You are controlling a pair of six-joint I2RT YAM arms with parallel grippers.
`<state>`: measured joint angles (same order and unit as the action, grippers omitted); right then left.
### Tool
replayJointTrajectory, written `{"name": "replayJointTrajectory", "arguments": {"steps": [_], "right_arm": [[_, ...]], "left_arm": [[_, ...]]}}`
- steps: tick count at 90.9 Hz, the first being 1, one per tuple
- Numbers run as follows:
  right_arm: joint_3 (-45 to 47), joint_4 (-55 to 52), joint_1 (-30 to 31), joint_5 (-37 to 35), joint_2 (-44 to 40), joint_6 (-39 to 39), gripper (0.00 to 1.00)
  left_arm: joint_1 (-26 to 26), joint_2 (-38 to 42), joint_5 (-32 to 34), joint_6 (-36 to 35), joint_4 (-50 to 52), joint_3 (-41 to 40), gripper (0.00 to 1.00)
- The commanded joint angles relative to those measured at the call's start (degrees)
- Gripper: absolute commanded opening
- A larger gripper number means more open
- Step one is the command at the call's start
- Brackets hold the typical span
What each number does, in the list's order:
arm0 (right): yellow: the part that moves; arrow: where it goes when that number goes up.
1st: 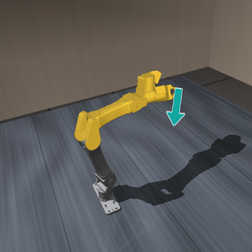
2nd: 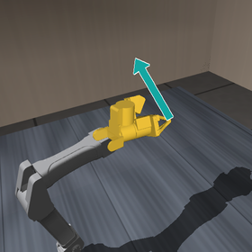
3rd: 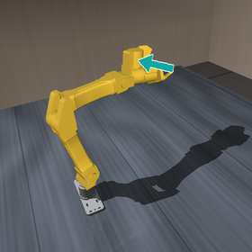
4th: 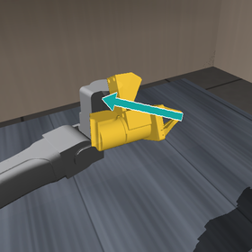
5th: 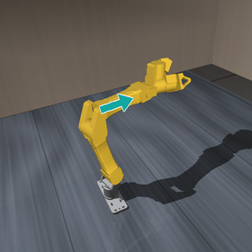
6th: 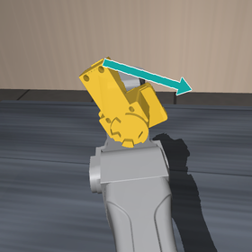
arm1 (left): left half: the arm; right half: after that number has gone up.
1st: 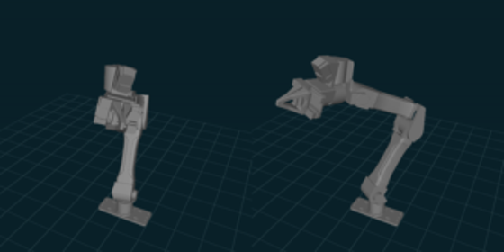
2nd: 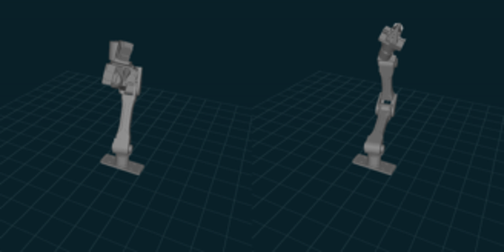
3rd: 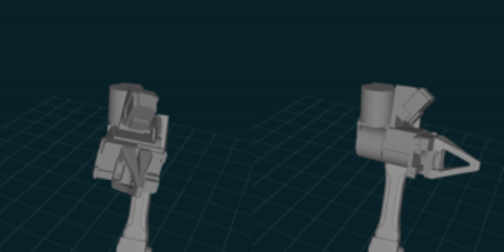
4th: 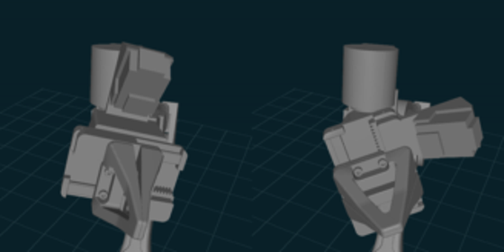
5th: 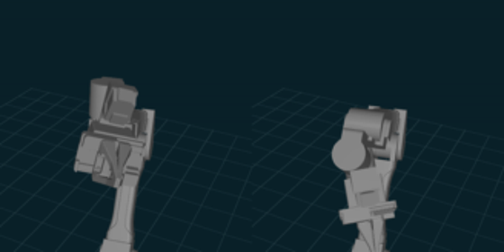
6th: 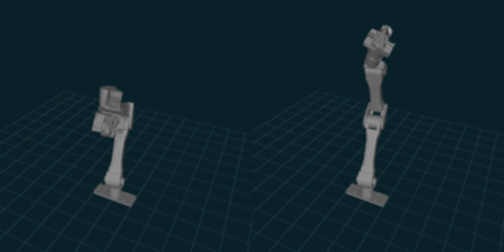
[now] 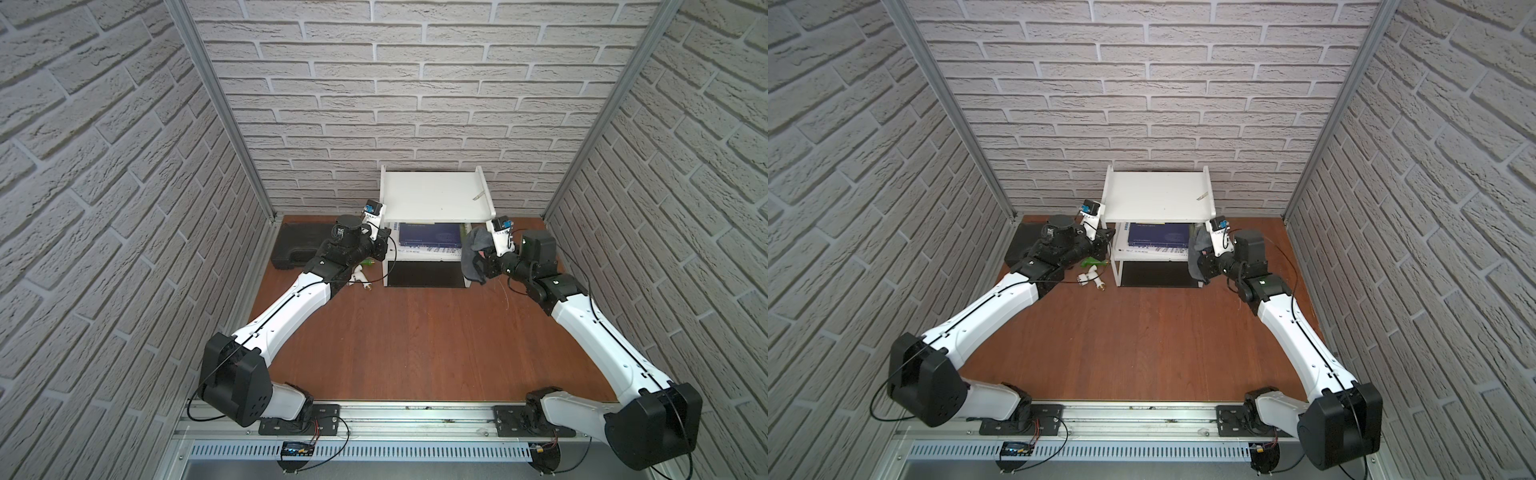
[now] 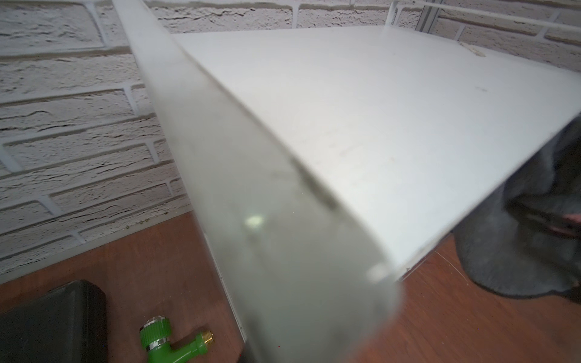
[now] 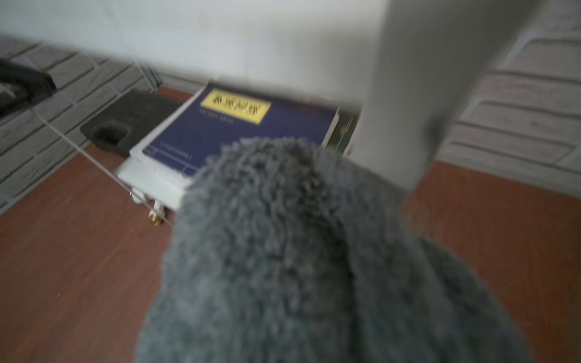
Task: Wipe the bookshelf clean with a cloth
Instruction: Wipe the dust from the shelf, then adjust the cleaning item.
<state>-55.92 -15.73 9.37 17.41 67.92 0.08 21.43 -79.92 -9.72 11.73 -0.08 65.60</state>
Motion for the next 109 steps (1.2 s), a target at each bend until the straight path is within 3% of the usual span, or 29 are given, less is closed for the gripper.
{"name": "replayJointTrajectory", "arguments": {"steps": [1,12,20,26,36,40,43,57,67,78,88,109], "right_arm": [[1.32,4.19,-0.09,10.45,-7.6,-1.27,0.03],[1.97,6.65,-0.16,19.51,-9.51,-1.95,0.03],[2.53,12.02,0.34,26.22,-8.25,1.59,0.03],[2.53,15.35,1.46,29.72,-6.64,4.62,0.03],[1.15,18.07,4.25,31.05,-3.83,6.64,0.03],[0.07,18.22,5.37,31.46,-2.81,6.65,0.03],[-0.65,18.48,6.14,31.95,-1.7,6.74,0.03],[-4.54,21.22,10.23,34.54,2.13,9.11,0.03],[-7.88,21.43,12.7,37.7,4.88,10.67,0.03],[-10.07,20.73,14.12,39.46,6.02,11.38,0.03],[-10.54,18.94,14.31,38.61,5.33,11.62,0.03],[-14.45,9.07,14.25,31.92,5.59,13.83,0.03]], "left_arm": [[-0.43,5.29,-4.03,5.1,5.77,-3.07,0.23],[-0.43,11.11,-1.16,4.76,4.75,-6.87,0.34],[-0.28,16.18,5.48,5.01,4.44,-10.81,0.4],[-0.33,20.28,9.26,5.28,4.06,-14.05,0.51],[-0.18,27.16,7.98,5.19,2.82,-18.85,0.64],[-0.13,29.75,4.58,4.72,2.09,-20.15,0.9],[0.03,31.55,1.03,4.41,0.53,-21.22,0.97],[3.72,34.57,-16.91,4.07,-11.56,-24.72,0.98],[9.63,28.9,-21.38,-2.41,-8.65,-18.66,0.98],[16.31,20.45,-17.75,-12.69,-2.16,-10.67,0.98],[17.9,14.54,-10.38,-16.31,-1.28,-6.51,0.98],[17.94,13.41,1.95,-20.1,-8.54,-9.77,0.98]]}}
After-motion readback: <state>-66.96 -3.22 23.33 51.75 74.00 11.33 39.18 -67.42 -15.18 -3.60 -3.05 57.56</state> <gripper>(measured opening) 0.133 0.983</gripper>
